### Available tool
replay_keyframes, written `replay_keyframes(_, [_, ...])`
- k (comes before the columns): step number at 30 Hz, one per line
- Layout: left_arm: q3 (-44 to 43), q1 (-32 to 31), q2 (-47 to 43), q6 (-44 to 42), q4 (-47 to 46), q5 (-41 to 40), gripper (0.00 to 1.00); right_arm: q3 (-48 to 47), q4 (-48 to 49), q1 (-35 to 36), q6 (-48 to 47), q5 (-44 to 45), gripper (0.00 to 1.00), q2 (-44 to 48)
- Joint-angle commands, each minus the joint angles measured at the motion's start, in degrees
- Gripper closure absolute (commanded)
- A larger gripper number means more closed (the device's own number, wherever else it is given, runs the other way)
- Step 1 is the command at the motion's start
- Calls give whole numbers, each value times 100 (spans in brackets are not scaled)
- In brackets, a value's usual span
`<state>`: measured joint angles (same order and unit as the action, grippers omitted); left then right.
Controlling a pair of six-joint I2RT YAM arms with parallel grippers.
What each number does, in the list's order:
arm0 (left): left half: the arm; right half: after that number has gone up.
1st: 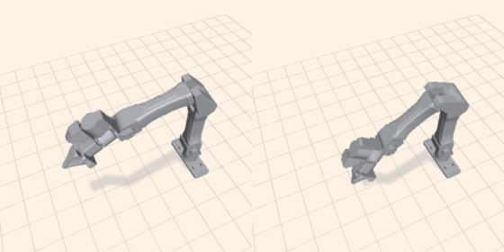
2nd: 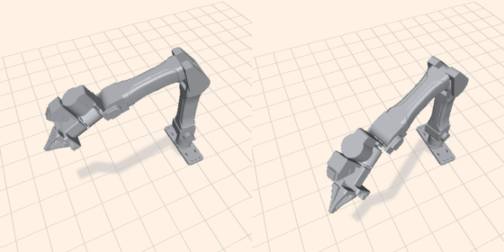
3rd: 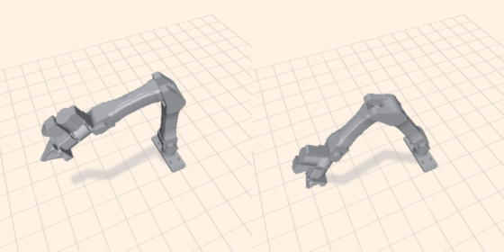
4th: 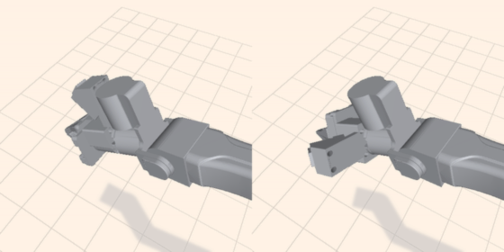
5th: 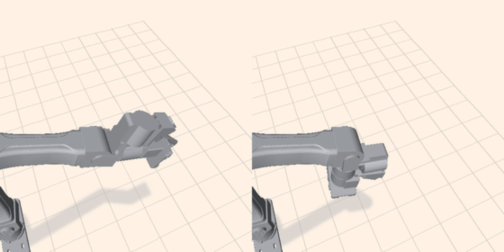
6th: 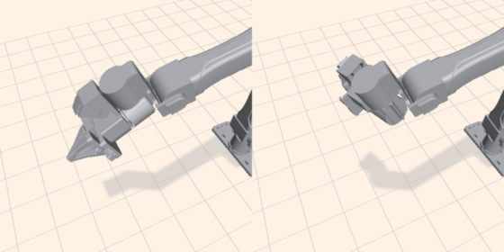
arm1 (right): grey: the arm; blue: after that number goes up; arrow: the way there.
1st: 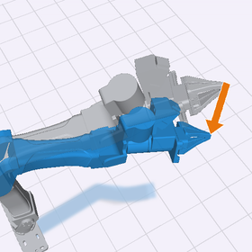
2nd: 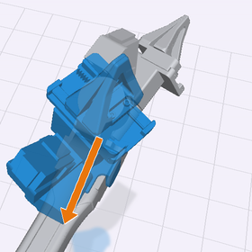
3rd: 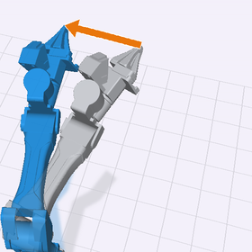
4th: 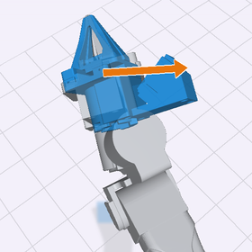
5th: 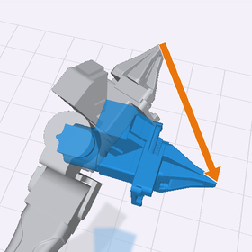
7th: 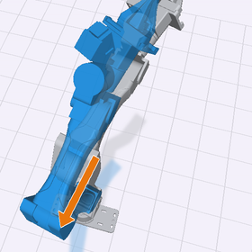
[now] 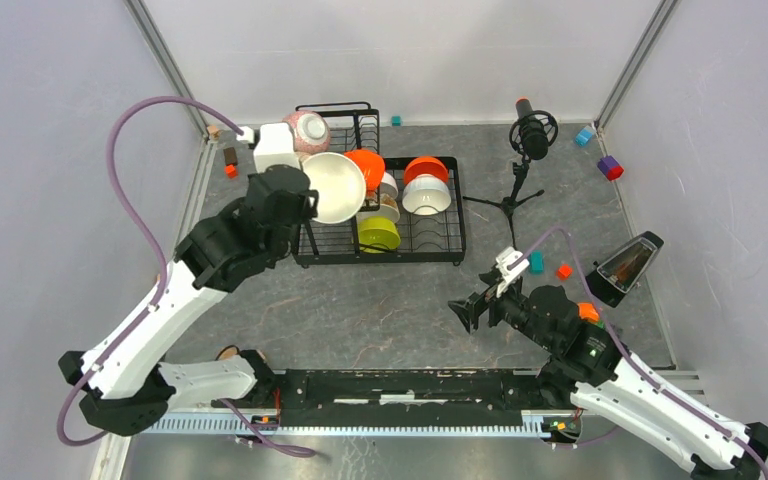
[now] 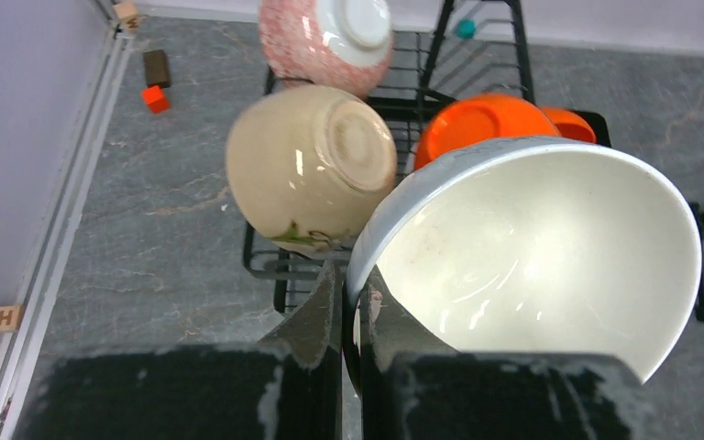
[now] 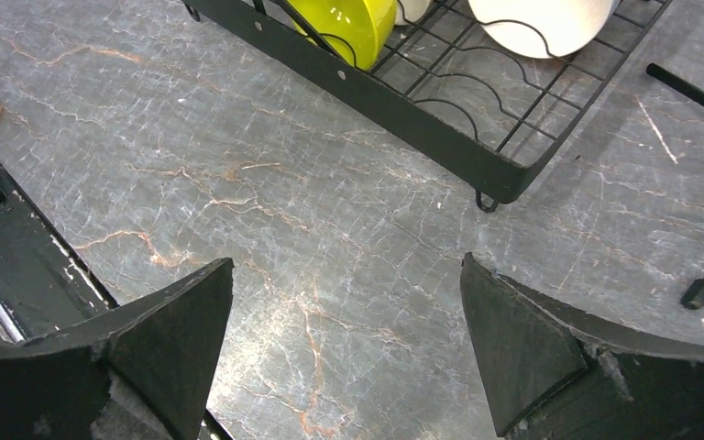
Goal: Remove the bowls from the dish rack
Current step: Place the bowl at the center of the board.
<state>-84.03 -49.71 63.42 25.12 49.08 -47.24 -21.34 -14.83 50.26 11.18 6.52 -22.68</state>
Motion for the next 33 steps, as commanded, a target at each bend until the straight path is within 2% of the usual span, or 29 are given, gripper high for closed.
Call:
replay_keyframes(1, [-461, 715, -207, -317, -626, 248, 98, 267, 482, 2, 148, -167, 2, 127])
replay_keyframes(17, [-608, 4348, -276, 962, -532, 1450, 98, 782, 718, 0, 519, -166, 2, 167])
replay_keyframes(21, [-284, 5456, -58, 1448, -499, 2177, 98, 781, 631, 1, 588, 31, 2, 136])
replay_keyframes(27, [668, 6158, 130, 2214, -798, 2676, 98, 796, 610, 6, 616, 134, 2, 215])
replay_keyframes(33, [1614, 6401, 383, 2762, -1171, 2704, 98, 796, 577, -4, 688, 379, 2, 212])
